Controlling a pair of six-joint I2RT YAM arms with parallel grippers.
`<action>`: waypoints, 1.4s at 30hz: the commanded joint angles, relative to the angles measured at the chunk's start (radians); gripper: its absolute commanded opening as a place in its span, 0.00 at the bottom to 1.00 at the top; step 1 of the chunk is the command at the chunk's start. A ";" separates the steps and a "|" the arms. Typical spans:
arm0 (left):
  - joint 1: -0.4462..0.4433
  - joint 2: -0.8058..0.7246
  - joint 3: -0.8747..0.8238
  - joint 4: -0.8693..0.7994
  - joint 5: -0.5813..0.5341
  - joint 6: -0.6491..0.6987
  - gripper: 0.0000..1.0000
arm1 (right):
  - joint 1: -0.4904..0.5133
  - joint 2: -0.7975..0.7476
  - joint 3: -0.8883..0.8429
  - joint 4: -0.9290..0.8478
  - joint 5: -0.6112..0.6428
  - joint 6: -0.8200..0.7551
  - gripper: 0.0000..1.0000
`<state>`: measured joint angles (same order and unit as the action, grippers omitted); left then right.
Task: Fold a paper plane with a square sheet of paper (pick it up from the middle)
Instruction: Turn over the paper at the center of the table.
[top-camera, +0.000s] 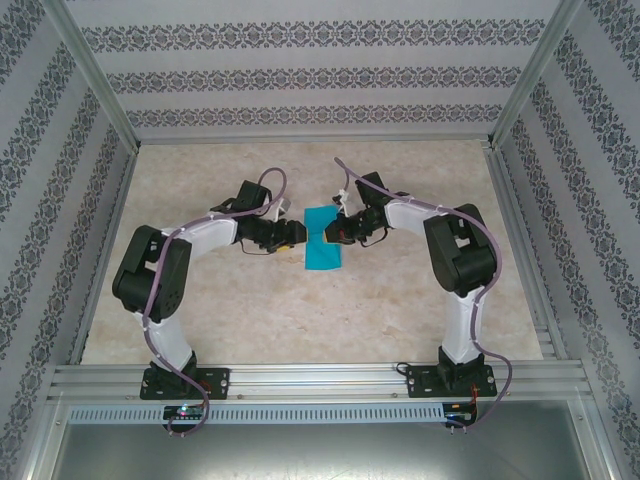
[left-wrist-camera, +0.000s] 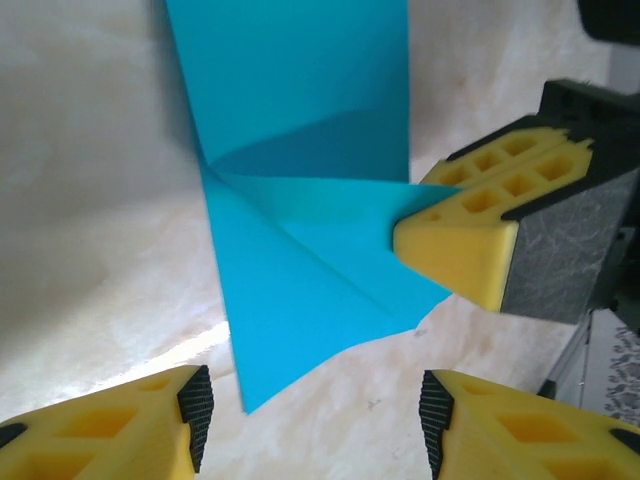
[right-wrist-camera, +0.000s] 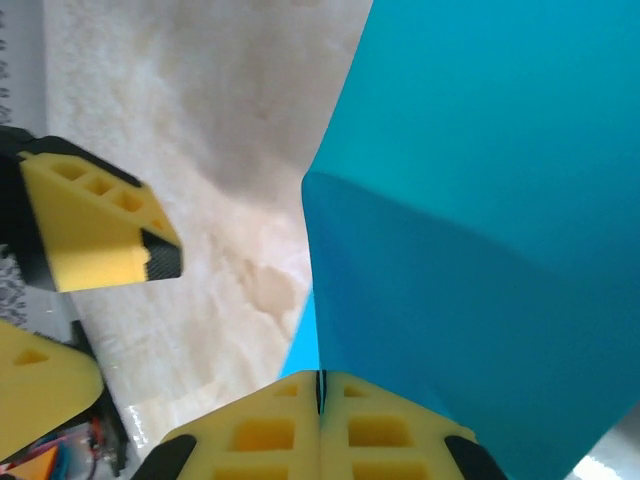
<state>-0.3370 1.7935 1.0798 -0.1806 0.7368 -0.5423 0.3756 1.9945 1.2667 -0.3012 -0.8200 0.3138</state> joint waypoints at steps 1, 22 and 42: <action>0.014 -0.050 -0.035 0.159 0.037 -0.098 0.61 | -0.008 -0.086 -0.040 0.076 -0.085 0.046 0.02; 0.016 -0.062 -0.135 0.597 0.110 -0.418 0.55 | -0.021 -0.203 -0.159 0.303 -0.225 0.246 0.02; -0.012 -0.030 -0.092 0.514 0.174 -0.355 0.43 | -0.044 -0.165 -0.204 0.518 -0.247 0.421 0.02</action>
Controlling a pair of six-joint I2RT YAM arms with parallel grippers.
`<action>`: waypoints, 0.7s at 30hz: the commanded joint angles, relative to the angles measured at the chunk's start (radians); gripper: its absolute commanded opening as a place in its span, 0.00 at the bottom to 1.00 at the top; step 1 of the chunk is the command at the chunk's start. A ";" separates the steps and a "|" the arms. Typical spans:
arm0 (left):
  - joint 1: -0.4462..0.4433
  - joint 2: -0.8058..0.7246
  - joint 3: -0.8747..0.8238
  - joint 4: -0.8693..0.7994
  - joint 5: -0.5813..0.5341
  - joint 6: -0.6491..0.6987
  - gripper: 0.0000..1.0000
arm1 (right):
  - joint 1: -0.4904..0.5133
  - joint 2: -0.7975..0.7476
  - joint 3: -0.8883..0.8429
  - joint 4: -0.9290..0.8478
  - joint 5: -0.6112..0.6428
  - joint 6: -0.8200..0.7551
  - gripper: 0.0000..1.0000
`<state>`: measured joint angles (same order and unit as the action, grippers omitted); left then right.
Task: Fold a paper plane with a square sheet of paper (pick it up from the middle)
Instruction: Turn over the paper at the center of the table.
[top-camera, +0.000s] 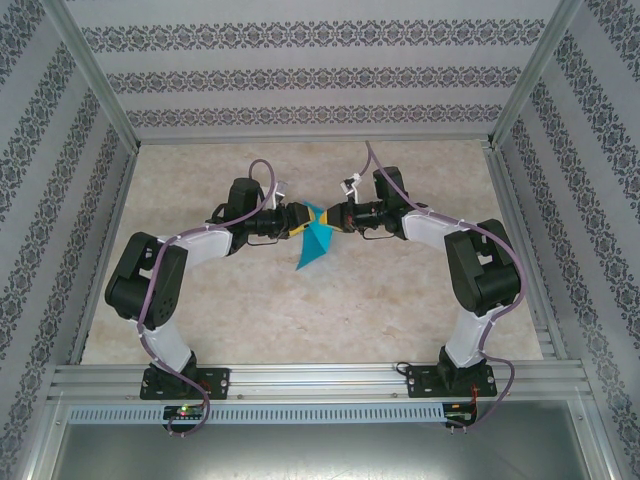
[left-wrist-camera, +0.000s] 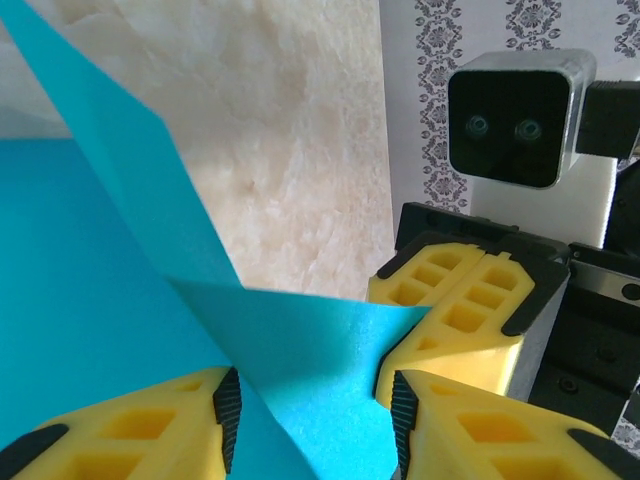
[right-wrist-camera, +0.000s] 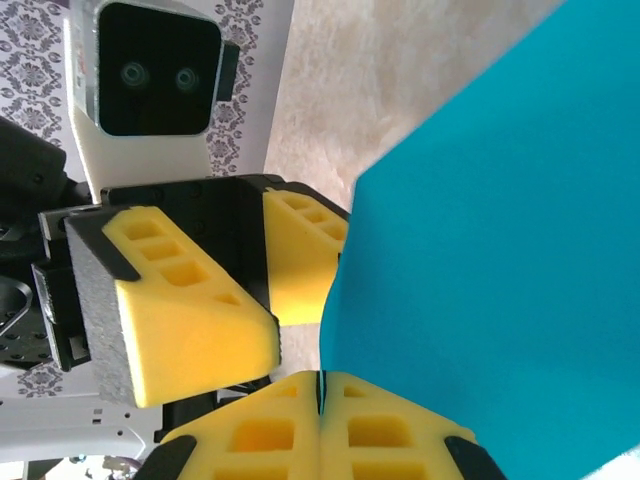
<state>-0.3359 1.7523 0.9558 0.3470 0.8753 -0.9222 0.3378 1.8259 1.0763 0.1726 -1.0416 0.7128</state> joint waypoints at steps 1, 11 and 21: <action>-0.013 0.011 0.035 -0.018 0.036 0.026 0.39 | -0.007 0.006 -0.015 0.047 -0.026 0.023 0.02; -0.014 0.029 0.032 0.002 0.049 0.011 0.28 | -0.012 0.003 -0.032 0.051 -0.026 0.027 0.02; -0.015 0.023 0.042 -0.008 0.040 0.010 0.13 | -0.018 -0.009 -0.051 0.059 -0.021 0.029 0.06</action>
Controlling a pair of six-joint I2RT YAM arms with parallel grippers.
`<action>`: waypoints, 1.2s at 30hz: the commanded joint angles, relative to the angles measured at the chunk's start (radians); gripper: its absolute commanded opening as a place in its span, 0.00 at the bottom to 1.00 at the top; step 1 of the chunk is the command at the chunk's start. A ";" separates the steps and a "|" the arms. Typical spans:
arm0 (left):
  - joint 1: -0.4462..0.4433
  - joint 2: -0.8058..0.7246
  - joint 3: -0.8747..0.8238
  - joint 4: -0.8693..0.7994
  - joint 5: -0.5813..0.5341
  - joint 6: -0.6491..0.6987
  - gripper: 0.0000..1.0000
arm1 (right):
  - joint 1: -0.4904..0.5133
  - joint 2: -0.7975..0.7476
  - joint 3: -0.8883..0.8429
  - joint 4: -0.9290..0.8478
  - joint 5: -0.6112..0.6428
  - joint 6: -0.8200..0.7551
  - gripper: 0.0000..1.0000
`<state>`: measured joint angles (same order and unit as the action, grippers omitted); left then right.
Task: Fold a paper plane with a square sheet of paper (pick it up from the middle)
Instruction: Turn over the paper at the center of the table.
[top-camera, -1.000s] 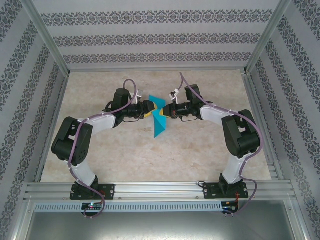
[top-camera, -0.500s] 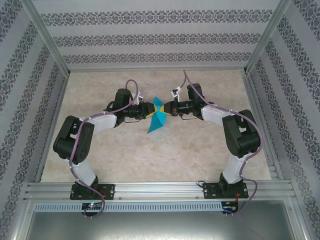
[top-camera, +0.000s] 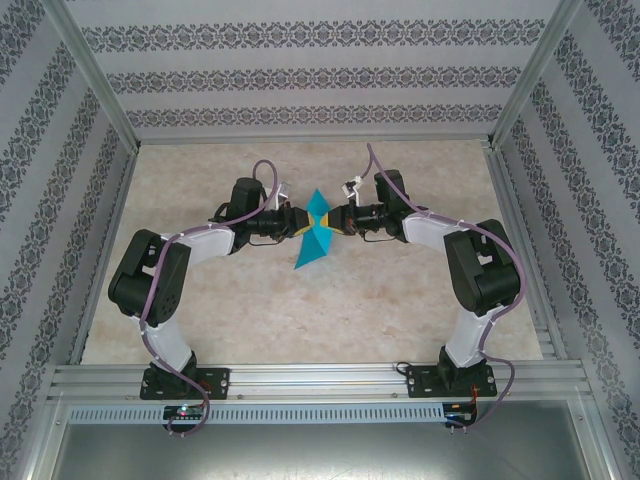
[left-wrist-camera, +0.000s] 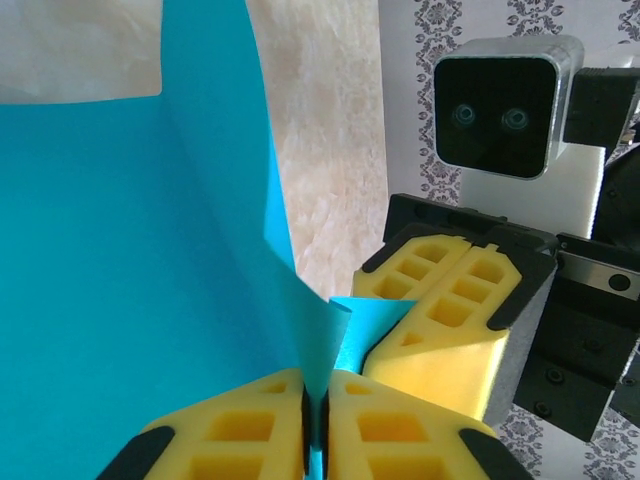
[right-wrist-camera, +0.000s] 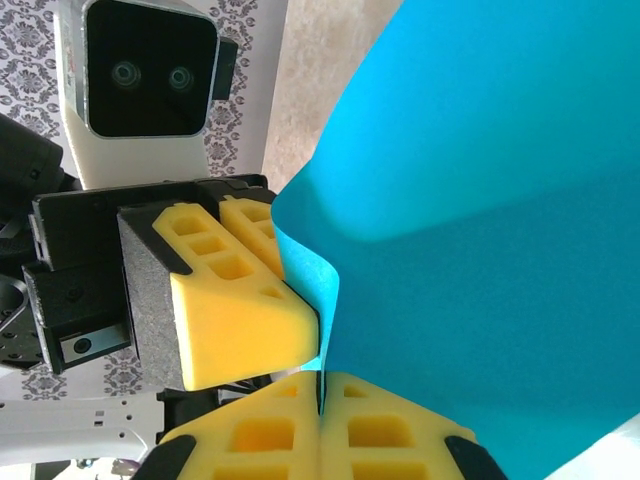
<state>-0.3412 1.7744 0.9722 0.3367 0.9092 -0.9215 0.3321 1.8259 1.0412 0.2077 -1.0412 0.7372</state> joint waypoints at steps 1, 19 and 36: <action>-0.009 0.002 0.028 0.000 0.004 0.009 0.12 | -0.014 -0.013 -0.021 0.024 -0.020 0.004 0.07; -0.015 0.006 0.027 0.086 -0.024 -0.068 0.10 | -0.023 -0.186 -0.275 0.213 0.101 0.221 0.62; -0.031 0.006 -0.007 0.163 -0.035 -0.120 0.11 | 0.044 -0.040 -0.368 0.792 0.146 0.671 0.52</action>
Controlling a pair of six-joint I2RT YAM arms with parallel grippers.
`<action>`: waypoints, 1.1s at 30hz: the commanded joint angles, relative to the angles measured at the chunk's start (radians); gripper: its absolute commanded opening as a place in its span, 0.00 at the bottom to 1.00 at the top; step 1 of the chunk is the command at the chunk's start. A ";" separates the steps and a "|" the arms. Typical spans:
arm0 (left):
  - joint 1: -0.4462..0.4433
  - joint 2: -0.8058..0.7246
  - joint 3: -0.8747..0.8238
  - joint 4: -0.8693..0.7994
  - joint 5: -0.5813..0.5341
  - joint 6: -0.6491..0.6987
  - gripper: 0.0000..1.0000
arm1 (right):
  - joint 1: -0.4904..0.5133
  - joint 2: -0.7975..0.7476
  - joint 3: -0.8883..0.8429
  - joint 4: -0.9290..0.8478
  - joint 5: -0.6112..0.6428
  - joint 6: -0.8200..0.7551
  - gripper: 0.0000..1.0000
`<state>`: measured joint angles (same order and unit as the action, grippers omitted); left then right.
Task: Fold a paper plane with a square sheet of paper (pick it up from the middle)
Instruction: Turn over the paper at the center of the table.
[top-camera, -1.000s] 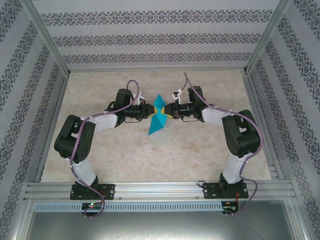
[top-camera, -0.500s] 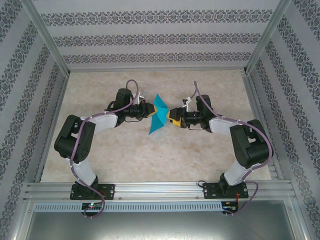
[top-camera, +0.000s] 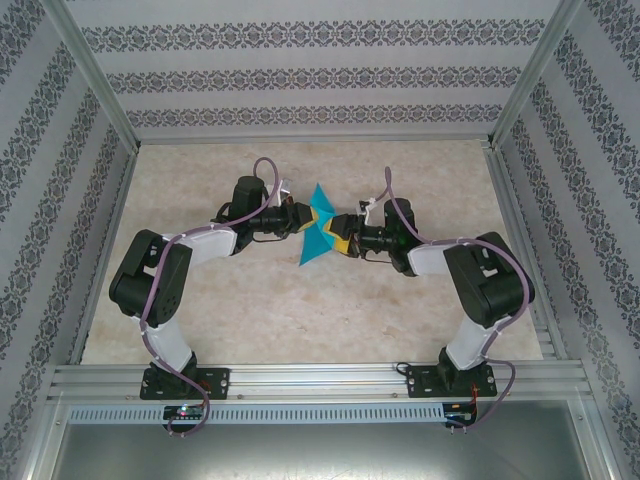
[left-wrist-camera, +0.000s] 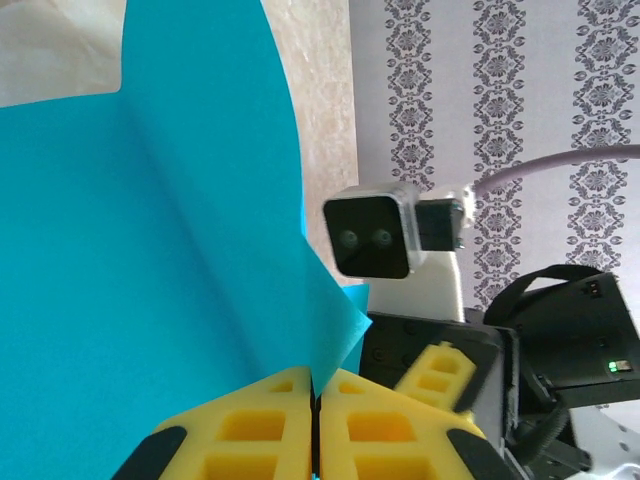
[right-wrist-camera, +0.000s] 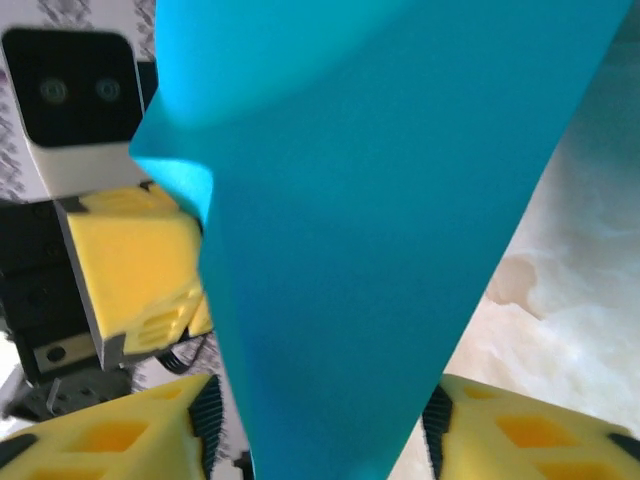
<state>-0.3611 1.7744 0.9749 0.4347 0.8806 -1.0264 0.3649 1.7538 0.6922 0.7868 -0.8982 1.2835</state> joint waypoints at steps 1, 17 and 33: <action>-0.011 0.004 -0.014 0.064 -0.008 -0.014 0.11 | 0.013 0.033 -0.021 0.211 0.006 0.123 0.51; -0.011 -0.001 -0.031 -0.003 -0.011 0.046 0.22 | 0.010 0.009 -0.034 0.174 0.002 0.108 0.27; -0.007 -0.012 -0.022 -0.080 0.016 0.103 0.30 | -0.011 -0.039 -0.031 0.051 -0.016 0.030 0.29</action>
<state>-0.3611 1.7744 0.9546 0.3908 0.8688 -0.9665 0.3637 1.7458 0.6579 0.8604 -0.8997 1.3571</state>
